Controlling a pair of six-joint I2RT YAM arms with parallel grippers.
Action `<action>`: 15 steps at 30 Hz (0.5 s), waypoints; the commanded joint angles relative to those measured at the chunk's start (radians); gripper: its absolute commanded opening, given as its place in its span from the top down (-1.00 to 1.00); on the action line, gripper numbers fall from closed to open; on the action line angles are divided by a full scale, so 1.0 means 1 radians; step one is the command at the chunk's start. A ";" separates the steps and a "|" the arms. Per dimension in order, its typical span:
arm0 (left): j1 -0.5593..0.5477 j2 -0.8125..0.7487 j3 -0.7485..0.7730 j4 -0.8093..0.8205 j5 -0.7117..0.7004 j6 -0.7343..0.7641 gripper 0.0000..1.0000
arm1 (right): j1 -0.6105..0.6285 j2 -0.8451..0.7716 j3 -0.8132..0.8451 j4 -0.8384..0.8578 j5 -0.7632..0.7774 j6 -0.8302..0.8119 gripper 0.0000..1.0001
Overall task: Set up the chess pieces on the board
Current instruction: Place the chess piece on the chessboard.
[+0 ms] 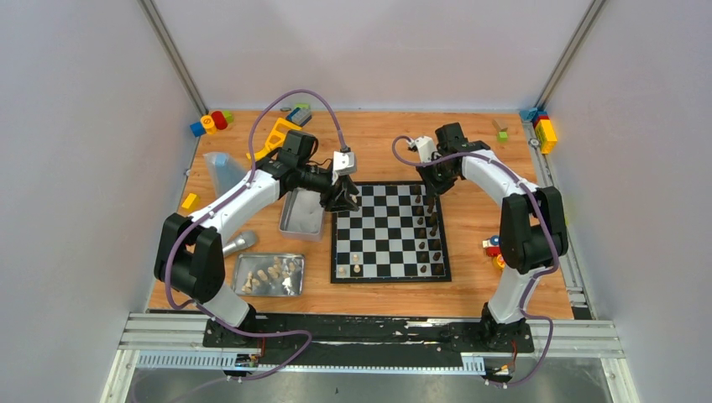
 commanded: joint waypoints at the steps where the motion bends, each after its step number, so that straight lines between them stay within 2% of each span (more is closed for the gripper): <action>1: 0.005 -0.048 -0.003 0.004 0.004 0.024 -0.18 | 0.006 0.016 0.045 0.019 -0.011 0.029 0.94; 15: 0.005 -0.052 -0.010 0.002 0.003 0.031 -0.18 | 0.006 0.018 0.048 0.036 0.008 0.041 0.98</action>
